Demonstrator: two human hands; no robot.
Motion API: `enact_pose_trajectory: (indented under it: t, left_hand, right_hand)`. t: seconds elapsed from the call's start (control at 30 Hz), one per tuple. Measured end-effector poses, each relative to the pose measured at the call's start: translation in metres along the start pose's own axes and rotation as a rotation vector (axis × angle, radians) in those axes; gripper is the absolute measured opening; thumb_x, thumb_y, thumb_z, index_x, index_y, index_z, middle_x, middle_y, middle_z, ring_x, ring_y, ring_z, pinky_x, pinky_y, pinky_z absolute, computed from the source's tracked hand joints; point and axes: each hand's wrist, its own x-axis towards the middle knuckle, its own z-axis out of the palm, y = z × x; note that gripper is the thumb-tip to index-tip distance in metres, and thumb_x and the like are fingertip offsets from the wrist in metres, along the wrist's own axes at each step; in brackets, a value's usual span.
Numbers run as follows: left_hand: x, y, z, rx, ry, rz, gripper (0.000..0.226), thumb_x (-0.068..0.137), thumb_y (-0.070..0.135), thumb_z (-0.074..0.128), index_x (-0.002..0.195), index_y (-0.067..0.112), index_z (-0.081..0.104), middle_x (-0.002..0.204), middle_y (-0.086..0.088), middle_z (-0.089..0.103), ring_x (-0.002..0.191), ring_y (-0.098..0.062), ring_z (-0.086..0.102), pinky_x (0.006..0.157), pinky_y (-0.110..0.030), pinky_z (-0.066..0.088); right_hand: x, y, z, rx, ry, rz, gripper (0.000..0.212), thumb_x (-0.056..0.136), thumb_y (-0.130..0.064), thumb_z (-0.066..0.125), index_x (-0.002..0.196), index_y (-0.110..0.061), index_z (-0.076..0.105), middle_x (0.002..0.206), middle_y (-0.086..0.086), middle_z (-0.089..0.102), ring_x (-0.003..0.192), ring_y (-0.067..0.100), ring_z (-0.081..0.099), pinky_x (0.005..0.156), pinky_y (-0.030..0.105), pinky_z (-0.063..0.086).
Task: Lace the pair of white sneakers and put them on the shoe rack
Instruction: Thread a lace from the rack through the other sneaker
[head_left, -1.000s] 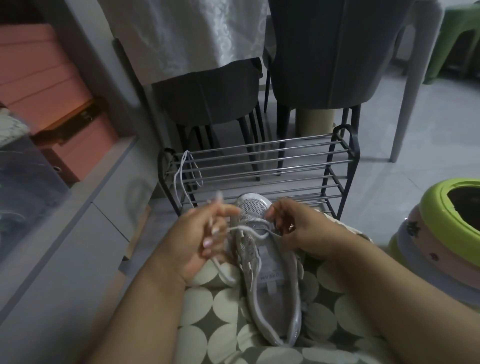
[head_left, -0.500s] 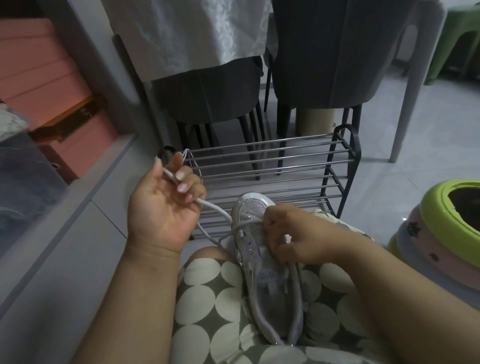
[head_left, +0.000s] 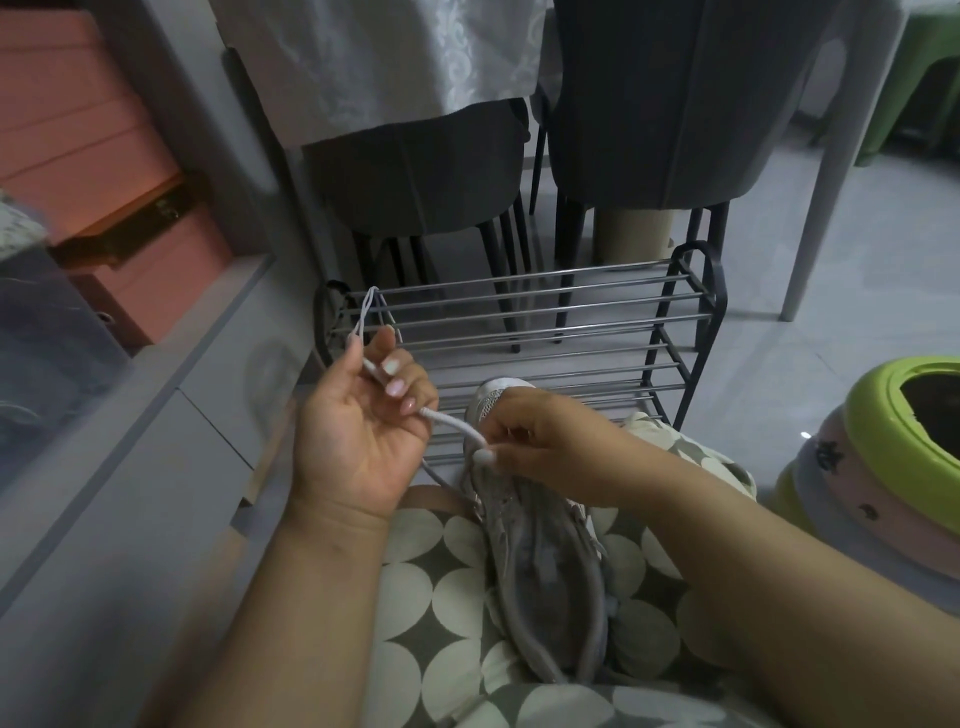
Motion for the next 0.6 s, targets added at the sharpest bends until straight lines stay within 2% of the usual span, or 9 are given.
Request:
enact_pose_trajectory:
  t: [0.1,0.13,0.2,0.3,0.4,0.53,0.6]
  left_hand:
    - [-0.008,-0.005,-0.004,0.265,-0.002,-0.003,0.026,0.083,0.029,0.054,0.088,0.007,0.068,0.076,-0.001,0.062,0.071,-0.012,0.06,0.073,-0.025,0.049]
    - [-0.011,-0.01,-0.006,0.416,-0.026,-0.009,0.024,0.081,0.026,0.056,0.093,0.007,0.066,0.078,0.0,0.064,0.072,-0.01,0.061,0.074,-0.024,0.049]
    - [-0.017,-0.025,-0.014,0.613,-0.061,-0.022,0.024,0.076,0.019,0.06,0.097,0.007,0.063,0.073,0.002,0.066,0.066,-0.005,0.062,0.064,-0.019,0.05]
    - [-0.017,-0.038,-0.028,0.637,0.027,0.007,0.02,0.076,0.017,0.061,0.091,0.005,0.064,0.061,0.001,0.062,0.054,-0.005,0.057,0.052,-0.016,0.048]
    - [-0.011,-0.039,-0.044,0.588,0.124,0.066,0.016,0.076,0.019,0.063,0.084,0.005,0.065,0.06,-0.001,0.06,0.053,-0.008,0.054,0.052,-0.018,0.049]
    - [-0.013,-0.047,-0.048,0.693,0.03,0.03,0.017,0.073,0.018,0.067,0.084,0.004,0.065,0.076,-0.01,0.069,0.062,-0.014,0.06,0.06,-0.025,0.052]
    - [-0.013,-0.049,-0.049,0.706,0.027,0.065,0.015,0.073,0.017,0.067,0.083,0.006,0.064,0.074,-0.007,0.069,0.063,-0.013,0.06,0.06,-0.024,0.052]
  right_hand:
    - [0.001,0.001,-0.002,0.059,0.102,0.042,0.02,0.093,-0.031,0.055,0.075,-0.034,0.048,0.067,-0.01,0.052,0.054,0.002,0.044,0.05,0.016,0.037]
    - [0.002,0.001,-0.002,0.047,0.127,0.037,0.02,0.093,-0.029,0.056,0.076,-0.034,0.048,0.066,-0.011,0.053,0.053,0.002,0.045,0.05,0.016,0.037]
    - [0.003,0.001,0.0,-0.018,0.144,0.0,0.013,0.092,-0.025,0.058,0.082,-0.03,0.052,0.067,-0.012,0.053,0.055,0.002,0.046,0.051,0.016,0.037]
    - [0.003,0.005,0.005,-0.053,0.166,-0.025,0.005,0.089,-0.026,0.063,0.089,-0.021,0.064,0.073,-0.009,0.057,0.06,0.003,0.049,0.055,0.018,0.038]
    - [0.002,0.013,0.006,-0.032,0.227,0.015,0.007,0.087,-0.028,0.066,0.085,-0.021,0.068,0.07,-0.011,0.059,0.059,0.002,0.051,0.056,0.017,0.04]
    - [0.004,0.015,0.009,-0.066,0.276,-0.017,0.006,0.085,-0.024,0.069,0.084,-0.018,0.07,0.066,-0.019,0.052,0.059,-0.005,0.048,0.056,0.01,0.037]
    - [0.004,0.017,0.011,-0.081,0.291,-0.029,0.006,0.083,-0.024,0.07,0.084,-0.018,0.072,0.068,-0.019,0.053,0.061,-0.006,0.049,0.057,0.008,0.036]
